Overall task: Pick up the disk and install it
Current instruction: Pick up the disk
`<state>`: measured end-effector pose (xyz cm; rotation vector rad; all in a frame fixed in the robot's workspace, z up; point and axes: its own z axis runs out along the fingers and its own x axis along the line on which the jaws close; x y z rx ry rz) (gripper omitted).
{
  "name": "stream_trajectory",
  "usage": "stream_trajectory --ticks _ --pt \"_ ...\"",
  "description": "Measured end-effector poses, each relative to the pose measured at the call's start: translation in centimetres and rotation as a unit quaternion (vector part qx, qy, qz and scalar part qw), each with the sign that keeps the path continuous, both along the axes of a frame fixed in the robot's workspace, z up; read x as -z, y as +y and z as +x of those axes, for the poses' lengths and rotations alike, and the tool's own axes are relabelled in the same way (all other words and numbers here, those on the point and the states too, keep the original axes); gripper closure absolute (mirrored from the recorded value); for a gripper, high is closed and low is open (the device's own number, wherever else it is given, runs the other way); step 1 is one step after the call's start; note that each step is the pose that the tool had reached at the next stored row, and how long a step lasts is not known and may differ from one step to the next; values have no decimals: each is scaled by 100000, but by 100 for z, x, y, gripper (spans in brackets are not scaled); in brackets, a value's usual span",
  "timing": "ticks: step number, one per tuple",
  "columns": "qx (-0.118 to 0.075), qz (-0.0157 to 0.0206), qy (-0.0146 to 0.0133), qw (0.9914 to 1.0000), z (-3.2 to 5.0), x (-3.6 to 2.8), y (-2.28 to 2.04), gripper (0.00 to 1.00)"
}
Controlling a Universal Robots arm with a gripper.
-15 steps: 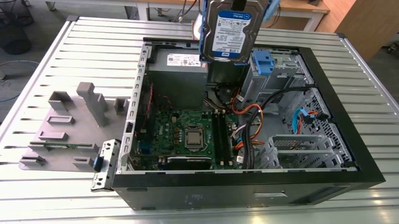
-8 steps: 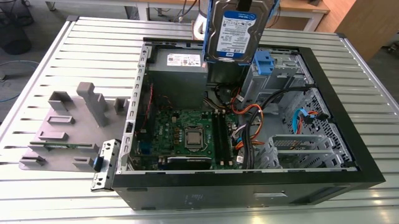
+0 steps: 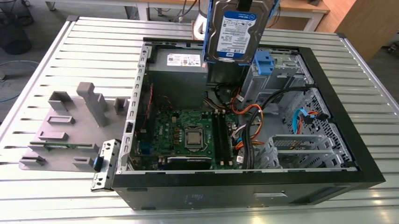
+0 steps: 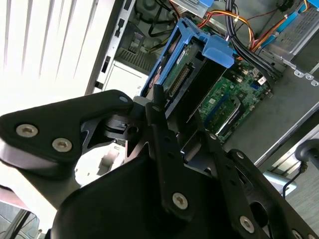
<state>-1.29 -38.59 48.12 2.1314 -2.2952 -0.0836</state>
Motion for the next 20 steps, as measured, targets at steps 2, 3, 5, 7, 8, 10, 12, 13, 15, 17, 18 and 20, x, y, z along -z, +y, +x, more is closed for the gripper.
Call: stream_trajectory --ticks 2,3,5,7,8,10,12,13,15,17,18,20 --pt "3 2 -1 100000 0 0 -13 65" --pt "4 0 -1 100000 0 0 -20 65" --pt "6 5 -1 100000 0 0 -37 65" --pt "4 5 -3 100000 0 1 -58 65" --pt "4 3 -1 100000 0 0 -71 65" --pt "6 6 -2 100000 -1 1 -101 65" --pt "6 -1 0 100000 0 0 -131 65" --pt "7 0 -1 100000 0 0 -148 65" --pt "8 5 -1 100000 -1 0 -183 65" --pt "9 8 -3 100000 -1 1 -219 65" --pt "9 1 -1 100000 0 0 -236 65" --pt "7 -2 1 100000 0 0 -273 65"
